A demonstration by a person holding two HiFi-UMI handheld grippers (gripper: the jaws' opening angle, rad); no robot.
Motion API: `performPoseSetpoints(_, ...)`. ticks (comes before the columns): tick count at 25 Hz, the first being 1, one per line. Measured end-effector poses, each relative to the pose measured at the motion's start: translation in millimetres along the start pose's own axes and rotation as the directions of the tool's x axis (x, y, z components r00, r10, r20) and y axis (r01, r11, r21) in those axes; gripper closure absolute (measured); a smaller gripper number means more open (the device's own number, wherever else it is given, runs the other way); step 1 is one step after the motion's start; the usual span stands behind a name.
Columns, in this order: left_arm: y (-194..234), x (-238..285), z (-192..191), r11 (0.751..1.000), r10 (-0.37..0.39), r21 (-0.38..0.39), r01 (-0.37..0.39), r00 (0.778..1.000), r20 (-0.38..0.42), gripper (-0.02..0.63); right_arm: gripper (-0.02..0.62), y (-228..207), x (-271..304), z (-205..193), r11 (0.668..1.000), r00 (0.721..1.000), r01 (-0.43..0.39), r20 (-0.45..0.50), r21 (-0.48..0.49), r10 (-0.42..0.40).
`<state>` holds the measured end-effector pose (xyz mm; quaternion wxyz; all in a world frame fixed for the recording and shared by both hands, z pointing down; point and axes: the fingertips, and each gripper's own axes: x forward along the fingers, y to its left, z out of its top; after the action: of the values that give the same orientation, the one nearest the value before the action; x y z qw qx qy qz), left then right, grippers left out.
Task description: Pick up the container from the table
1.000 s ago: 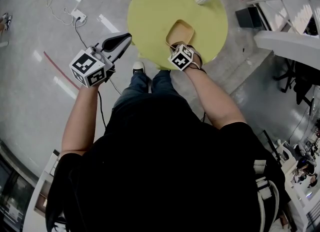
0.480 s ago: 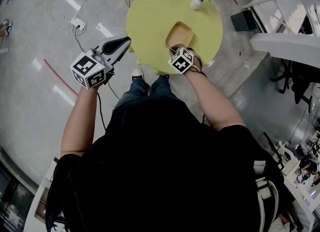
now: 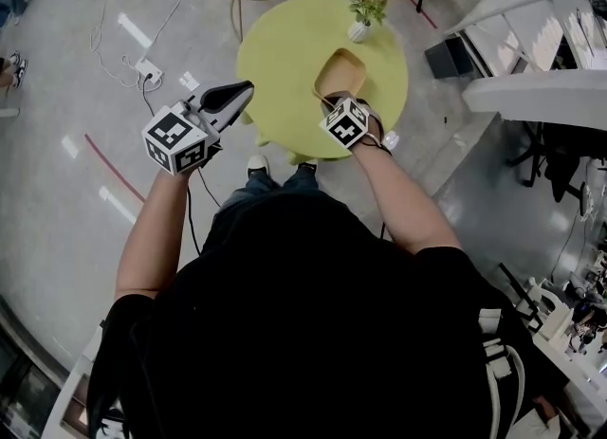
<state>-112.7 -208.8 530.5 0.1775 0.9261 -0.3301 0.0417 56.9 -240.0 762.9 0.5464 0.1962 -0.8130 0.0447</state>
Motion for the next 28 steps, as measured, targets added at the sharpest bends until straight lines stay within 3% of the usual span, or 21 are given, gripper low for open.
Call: performPoseSetpoints(28,-33,-11,78,0.993,-0.019,0.115,0.005,0.993,0.115,0.58,0.577,-31,-134,42,0.988,0.983,0.146,0.122,-0.053,-0.139)
